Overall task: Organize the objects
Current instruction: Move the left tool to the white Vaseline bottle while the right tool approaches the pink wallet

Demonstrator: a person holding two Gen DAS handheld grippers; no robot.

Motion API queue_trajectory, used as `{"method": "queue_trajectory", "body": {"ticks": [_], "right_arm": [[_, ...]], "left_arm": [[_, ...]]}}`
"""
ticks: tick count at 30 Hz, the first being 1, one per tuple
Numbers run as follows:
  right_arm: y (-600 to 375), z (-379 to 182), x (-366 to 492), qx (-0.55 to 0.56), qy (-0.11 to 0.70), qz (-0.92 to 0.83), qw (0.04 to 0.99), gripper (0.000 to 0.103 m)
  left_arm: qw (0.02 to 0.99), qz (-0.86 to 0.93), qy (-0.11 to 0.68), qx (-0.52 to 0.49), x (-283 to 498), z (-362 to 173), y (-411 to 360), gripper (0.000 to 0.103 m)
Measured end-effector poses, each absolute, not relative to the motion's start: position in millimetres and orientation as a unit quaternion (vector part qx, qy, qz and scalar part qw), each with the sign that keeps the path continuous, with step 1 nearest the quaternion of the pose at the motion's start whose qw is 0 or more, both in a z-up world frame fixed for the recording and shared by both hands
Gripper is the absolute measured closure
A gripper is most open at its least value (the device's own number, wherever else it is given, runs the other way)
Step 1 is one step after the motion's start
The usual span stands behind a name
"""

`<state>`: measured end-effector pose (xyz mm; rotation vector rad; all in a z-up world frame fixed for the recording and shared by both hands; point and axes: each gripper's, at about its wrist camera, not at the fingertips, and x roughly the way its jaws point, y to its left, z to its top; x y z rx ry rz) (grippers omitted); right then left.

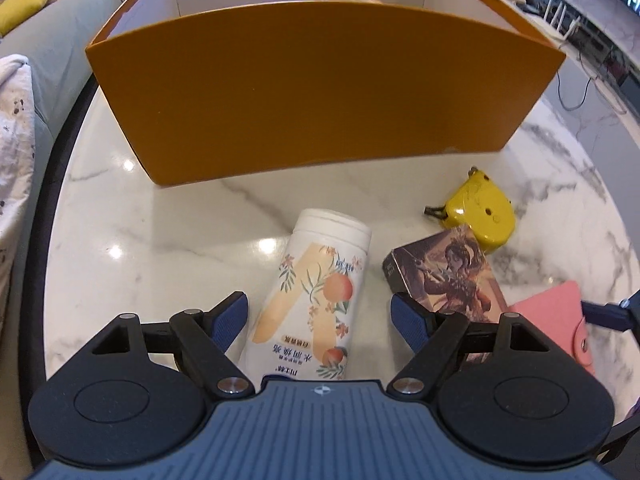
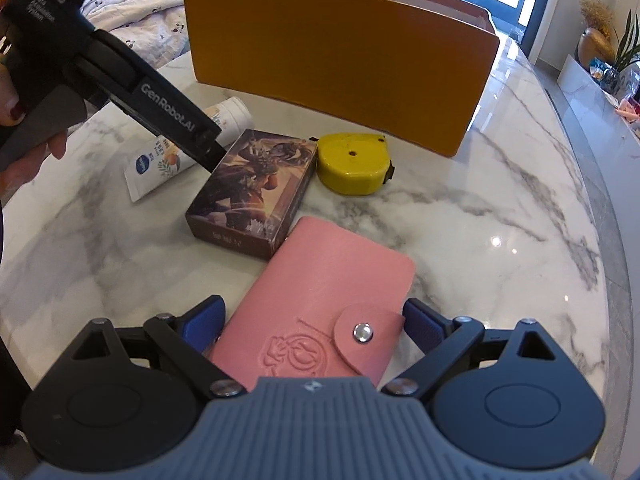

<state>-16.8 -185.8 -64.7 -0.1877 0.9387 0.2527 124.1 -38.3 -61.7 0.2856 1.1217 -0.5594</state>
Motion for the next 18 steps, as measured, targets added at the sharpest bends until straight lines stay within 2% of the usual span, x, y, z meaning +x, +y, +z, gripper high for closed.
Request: {"method": "queue_trajectory", "body": {"ticks": [2, 4, 10, 12, 13, 18], "right_arm": [[-188.6, -65.2, -15.4, -0.074, 0.453, 0.117, 0.881, 0.005], [-187.8, -66.0, -16.8, -0.074, 0.45, 0.114, 0.883, 0.005], [-186.6, -69.8, -20.2, -0.06, 0.439, 0.09, 0.892, 0.001], [-186.1, -70.9, -23.0, -0.057, 0.43, 0.084, 0.897, 0.001], [-186.1, -71.6, -23.6, -0.056, 0.426, 0.084, 0.899, 0.001], [-188.7, -75.0, -31.3, -0.058, 0.401, 0.091, 0.91, 0.001]], "left_arm": [[0.797, -0.262, 0.527, 0.134, 126.1, -61.8, -37.7, 0.013], [0.799, -0.248, 0.53, 0.136, 124.4, -61.1, -38.4, 0.022], [0.8, -0.236, 0.526, 0.165, 115.2, -62.1, -52.0, 0.026], [0.802, -0.238, 0.523, 0.164, 112.5, -61.7, -52.8, 0.034], [0.805, -0.24, 0.518, 0.164, 110.6, -61.0, -53.2, 0.045], [0.809, -0.235, 0.516, 0.158, 107.3, -61.9, -54.6, 0.045]]}}
